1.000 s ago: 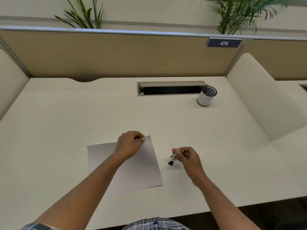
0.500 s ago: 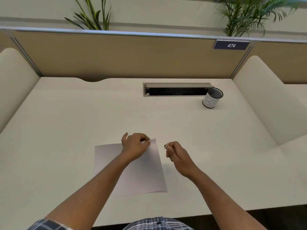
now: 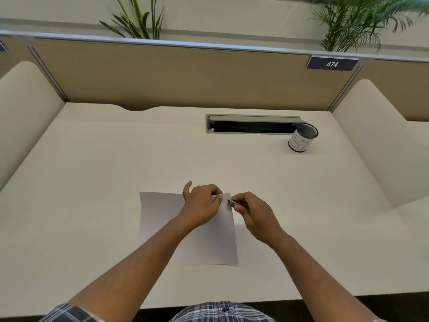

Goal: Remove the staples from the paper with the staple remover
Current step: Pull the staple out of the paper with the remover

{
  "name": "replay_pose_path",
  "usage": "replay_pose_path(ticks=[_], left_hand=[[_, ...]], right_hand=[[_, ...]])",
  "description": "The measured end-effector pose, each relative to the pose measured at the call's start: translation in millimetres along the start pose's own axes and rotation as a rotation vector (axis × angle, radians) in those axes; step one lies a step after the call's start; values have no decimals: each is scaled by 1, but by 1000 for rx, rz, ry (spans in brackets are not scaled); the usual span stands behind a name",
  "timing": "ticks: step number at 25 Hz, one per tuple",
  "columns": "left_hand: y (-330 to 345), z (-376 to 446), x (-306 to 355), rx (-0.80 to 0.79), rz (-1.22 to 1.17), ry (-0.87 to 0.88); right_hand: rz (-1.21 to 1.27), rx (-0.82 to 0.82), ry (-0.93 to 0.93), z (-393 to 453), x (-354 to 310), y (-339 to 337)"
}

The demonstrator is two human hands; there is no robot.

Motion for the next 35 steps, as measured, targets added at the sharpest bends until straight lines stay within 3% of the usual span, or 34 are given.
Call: replay_pose_path(ticks=[4,8,16,28,35], left_hand=[[2,-3,2,-2,-4,-12],[4,-4,6,-11,19,-13],[6,-5,12,-15,77,14],[3,-7,13,-8,144,53],[1,-6,15,-36,116,54]], right_hand=[[59,65,37,-4,5,-2],[47,162,-37,-6,2,-10],[6,186,-150,-6,2,-16],[111,74,-102,-1,4,-16],[317,-20,21,1,7,-20]])
Point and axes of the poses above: each hand's wrist, its own z-axis towards the middle knuckle, its own y-axis out of the palm, x = y × z, the point moved 5 cm from there along z, towards the middle knuckle, and after that the axes turned 3 degrees about -y, right-handed, at the moved point
